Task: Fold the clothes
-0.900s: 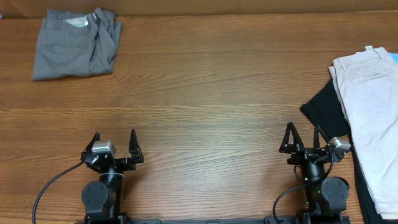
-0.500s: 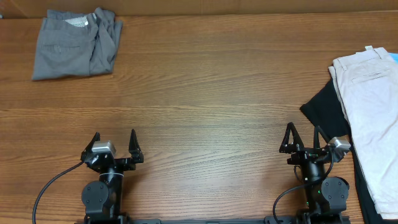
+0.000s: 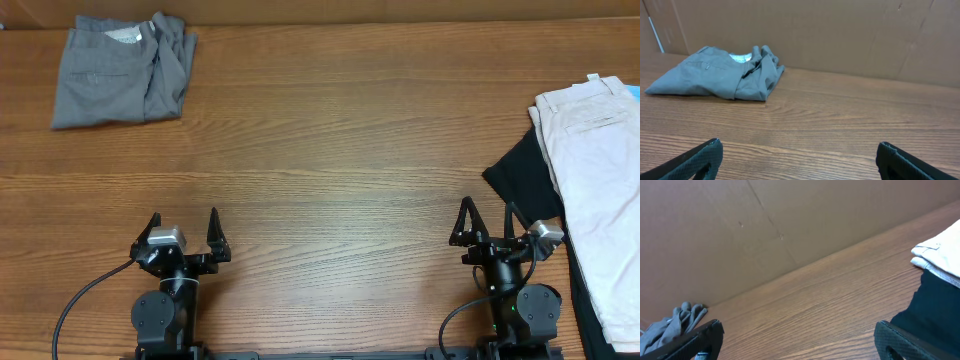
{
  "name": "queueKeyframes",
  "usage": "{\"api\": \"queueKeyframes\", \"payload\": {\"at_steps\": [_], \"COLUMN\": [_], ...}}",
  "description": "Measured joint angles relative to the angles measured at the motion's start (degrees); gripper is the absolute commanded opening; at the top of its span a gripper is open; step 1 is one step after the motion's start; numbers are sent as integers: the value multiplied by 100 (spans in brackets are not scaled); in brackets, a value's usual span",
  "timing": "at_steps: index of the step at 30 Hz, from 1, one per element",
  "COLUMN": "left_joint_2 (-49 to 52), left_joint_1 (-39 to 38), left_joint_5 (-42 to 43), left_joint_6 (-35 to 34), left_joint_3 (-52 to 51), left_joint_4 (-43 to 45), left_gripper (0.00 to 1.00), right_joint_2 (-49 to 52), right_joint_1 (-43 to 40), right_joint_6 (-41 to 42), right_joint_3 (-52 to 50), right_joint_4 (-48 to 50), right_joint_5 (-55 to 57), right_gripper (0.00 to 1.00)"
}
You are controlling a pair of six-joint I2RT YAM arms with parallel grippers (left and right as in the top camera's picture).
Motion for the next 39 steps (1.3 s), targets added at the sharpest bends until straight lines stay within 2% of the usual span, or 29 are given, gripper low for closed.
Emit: {"api": "queueKeyframes", "payload": {"at_steps": [5,10,15,19,25,32,39], "left_joint_2": [0,0,0,0,0,-7,-9], "left_joint_1": [0,0,0,0,0,0,0], "left_joint_5": [0,0,0,0,0,0,0], "left_joint_6": [0,0,0,0,0,0,0], "left_joint_3": [0,0,0,0,0,0,0], "left_joint_4": [0,0,0,0,0,-2,-2], "left_gripper": [100,100,100,100,100,100,100], "right_joint_2": [0,0,0,0,210,1803,4872], "right_joint_1": [0,0,0,0,-2,-22,-28], "right_joint_6": [219,1228,1711,1696,1067,-15,-1344], "right_joint_3": [0,0,0,0,195,1679,4135], "right_joint_4": [13,52,352,1084,1119,831,-678], "right_joint_5": [-109,-787,-1158,-1252,-1104,-544,699], "right_gripper": [100,100,100,100,100,100,100]}}
